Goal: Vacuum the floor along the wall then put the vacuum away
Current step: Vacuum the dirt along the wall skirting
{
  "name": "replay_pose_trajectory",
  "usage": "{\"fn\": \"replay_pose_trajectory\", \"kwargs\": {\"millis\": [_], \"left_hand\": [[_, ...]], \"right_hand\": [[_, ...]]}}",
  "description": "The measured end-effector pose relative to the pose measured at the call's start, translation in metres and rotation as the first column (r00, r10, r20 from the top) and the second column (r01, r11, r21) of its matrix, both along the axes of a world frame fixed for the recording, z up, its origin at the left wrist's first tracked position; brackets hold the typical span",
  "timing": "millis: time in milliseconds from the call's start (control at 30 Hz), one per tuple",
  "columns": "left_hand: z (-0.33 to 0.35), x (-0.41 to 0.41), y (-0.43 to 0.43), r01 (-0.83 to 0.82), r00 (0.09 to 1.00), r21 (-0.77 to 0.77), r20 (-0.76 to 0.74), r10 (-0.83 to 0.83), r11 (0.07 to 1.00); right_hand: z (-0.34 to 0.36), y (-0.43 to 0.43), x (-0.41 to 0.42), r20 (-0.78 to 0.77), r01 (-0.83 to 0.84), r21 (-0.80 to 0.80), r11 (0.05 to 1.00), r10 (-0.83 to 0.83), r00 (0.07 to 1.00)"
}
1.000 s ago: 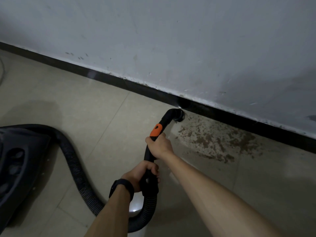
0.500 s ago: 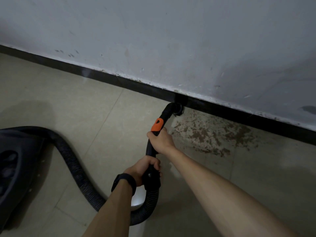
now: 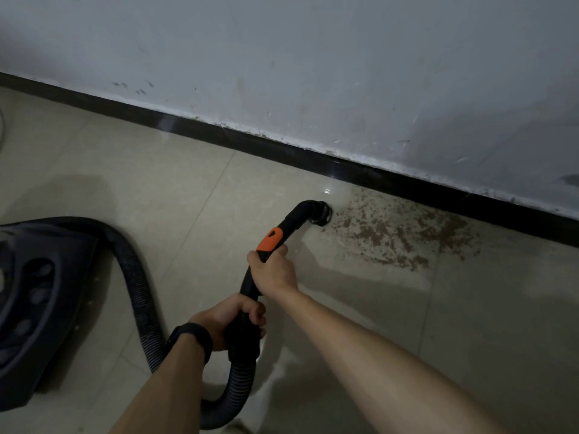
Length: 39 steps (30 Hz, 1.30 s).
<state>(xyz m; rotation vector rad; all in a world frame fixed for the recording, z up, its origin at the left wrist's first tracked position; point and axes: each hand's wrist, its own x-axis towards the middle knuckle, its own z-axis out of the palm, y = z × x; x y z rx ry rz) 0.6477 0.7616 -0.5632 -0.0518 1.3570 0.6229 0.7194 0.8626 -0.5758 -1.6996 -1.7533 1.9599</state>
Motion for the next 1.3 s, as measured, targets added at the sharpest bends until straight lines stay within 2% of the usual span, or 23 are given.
{"fn": "replay_pose_trajectory", "kwargs": {"millis": [200,433,600,867,1133,1300], "left_hand": [[0.0,-0.009,-0.023,0.012,0.999,-0.034,0.041,-0.011,0.999],[0.003,-0.027,-0.048,0.107,0.992,-0.092,0.074,-0.1,0.99],[0.006,-0.03,-0.063,0.14,0.983,-0.12,0.136,-0.123,0.983],[0.005,-0.04,-0.089,0.148,0.984,-0.171,0.125,-0.128,0.974],[0.003,-0.028,-0.057,0.184,0.98,-0.089,0.086,-0.177,0.979],[-0.002,-0.014,-0.031,0.131,0.991,-0.039,0.041,-0.129,0.991]], "right_hand": [[0.002,-0.025,-0.002,0.018,0.018,0.016,1.0,-0.018,1.0],[0.003,-0.052,-0.001,0.022,0.034,0.002,0.999,-0.034,0.999],[0.007,-0.07,0.003,0.078,0.02,-0.006,1.0,-0.019,0.997],[0.006,-0.099,-0.004,0.061,0.078,-0.112,0.991,-0.071,0.996],[0.0,-0.061,0.001,0.101,0.016,-0.034,0.999,-0.013,0.995],[-0.006,-0.034,0.005,0.126,0.014,0.033,0.999,-0.018,0.992]]}}
